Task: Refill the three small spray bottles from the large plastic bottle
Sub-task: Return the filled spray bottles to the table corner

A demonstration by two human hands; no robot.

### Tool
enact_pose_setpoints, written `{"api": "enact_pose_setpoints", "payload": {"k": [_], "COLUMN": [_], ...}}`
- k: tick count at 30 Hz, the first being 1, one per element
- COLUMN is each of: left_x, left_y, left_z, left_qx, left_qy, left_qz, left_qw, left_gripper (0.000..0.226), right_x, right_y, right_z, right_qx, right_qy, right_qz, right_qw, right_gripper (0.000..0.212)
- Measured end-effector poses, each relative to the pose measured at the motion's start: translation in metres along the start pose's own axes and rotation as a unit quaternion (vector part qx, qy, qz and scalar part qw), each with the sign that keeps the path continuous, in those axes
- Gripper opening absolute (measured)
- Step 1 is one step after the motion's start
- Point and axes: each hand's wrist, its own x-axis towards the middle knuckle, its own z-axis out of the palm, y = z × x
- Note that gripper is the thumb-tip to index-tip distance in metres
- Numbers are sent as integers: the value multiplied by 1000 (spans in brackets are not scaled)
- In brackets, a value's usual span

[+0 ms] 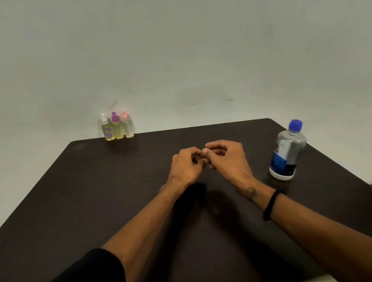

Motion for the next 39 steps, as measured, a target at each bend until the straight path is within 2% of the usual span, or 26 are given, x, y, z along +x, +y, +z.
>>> {"api": "enact_pose_setpoints", "payload": {"k": [4, 6, 10, 13, 16, 18, 20, 23, 28, 30, 35, 39], "left_x": [-5, -6, -1, 5, 9, 9, 12, 16, 22, 28, 55, 78], "left_y": [39, 58, 86, 99, 107, 109, 111, 111, 115, 117, 120, 127], "left_z": [30, 42, 69, 89, 107, 113, 121, 131, 137, 138, 139, 152], "left_qx": [4, 0, -29, -47, -77, -94, -100, -107, -155, -185, -239, -239], "left_qy": [-30, -38, -53, -65, -62, -48, -51, -70, -76, -81, -155, -96], "left_qz": [23, 33, 36, 21, 5, 8, 9, 5, 7, 15, 14, 35], "left_qw": [999, 999, 998, 997, 995, 994, 994, 992, 985, 979, 958, 966], "left_gripper": [15, 16, 25, 31, 35, 37, 37, 32, 30, 34, 59, 68], "right_x": [-29, -42, -57, -50, -35, -29, -24, -19, -7, 4, 44, 81], "right_y": [7, 8, 14, 22, 39, 49, 58, 63, 69, 70, 66, 70], "right_z": [-49, -72, -117, -147, -167, -171, -175, -176, -181, -189, -209, -217], "right_qx": [-10, -28, -85, -105, -105, -113, -116, -104, -52, 11, 195, 225], "right_qy": [15, 57, 215, 270, 251, 199, 148, 122, 128, 125, 82, 49], "right_qz": [11, -1, -57, -48, -16, -13, -7, -2, -10, -1, 34, 28], "right_qw": [1000, 998, 971, 956, 962, 973, 982, 987, 990, 992, 977, 973], "right_gripper": [15, 10, 24, 45, 79, 103, 116, 111, 85, 81, 71, 66]}}
